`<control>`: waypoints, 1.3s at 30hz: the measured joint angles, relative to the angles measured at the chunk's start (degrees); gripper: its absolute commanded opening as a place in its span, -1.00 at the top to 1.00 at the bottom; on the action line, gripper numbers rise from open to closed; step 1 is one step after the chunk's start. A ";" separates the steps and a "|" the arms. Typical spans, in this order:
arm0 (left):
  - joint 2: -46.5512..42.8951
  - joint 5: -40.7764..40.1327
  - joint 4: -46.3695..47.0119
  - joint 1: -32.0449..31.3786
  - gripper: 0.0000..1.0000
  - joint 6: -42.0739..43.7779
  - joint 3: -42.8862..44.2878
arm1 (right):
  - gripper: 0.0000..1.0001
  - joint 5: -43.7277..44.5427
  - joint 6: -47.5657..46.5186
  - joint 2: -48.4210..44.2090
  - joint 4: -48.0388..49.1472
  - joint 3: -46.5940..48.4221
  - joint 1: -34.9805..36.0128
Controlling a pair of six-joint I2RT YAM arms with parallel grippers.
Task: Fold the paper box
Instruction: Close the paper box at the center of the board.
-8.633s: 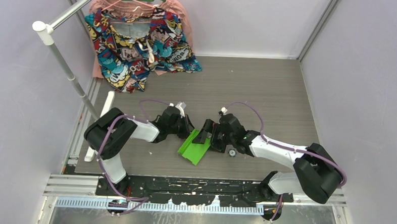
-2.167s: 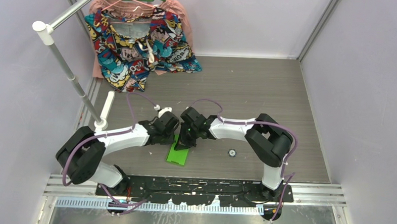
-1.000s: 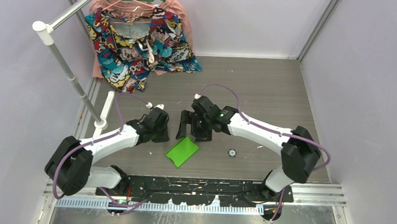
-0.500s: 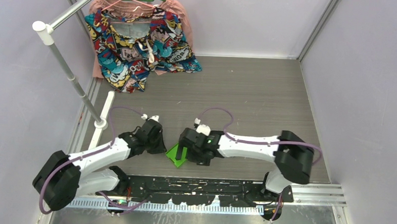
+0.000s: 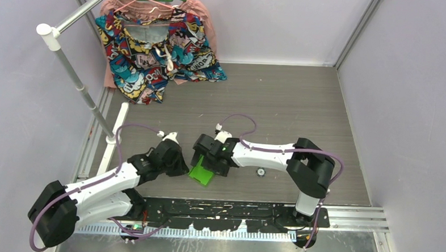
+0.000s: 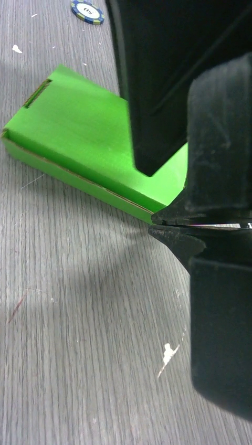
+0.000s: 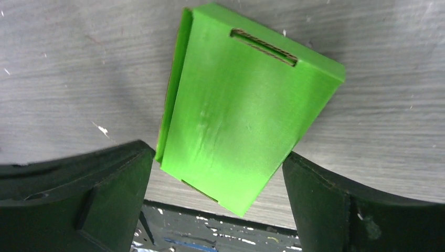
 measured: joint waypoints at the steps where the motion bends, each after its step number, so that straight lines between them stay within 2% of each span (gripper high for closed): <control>1: 0.13 -0.04 0.33 -0.33 1.00 -0.26 -0.07 | -0.99 0.09 -0.17 0.35 -0.28 0.44 -0.42; 12: 0.61 -1.03 1.42 -3.21 1.00 -1.46 -0.09 | -1.00 -0.48 -2.80 6.97 -4.20 6.08 -2.23; 27: 0.72 -1.38 1.51 -3.37 1.00 -2.23 -0.13 | -1.00 -0.94 -6.25 9.84 -7.85 10.25 -2.71; 39: 3.98 -1.49 2.43 -3.41 1.00 -2.25 -1.44 | -0.99 -4.39 -7.10 9.77 -3.87 9.27 -2.95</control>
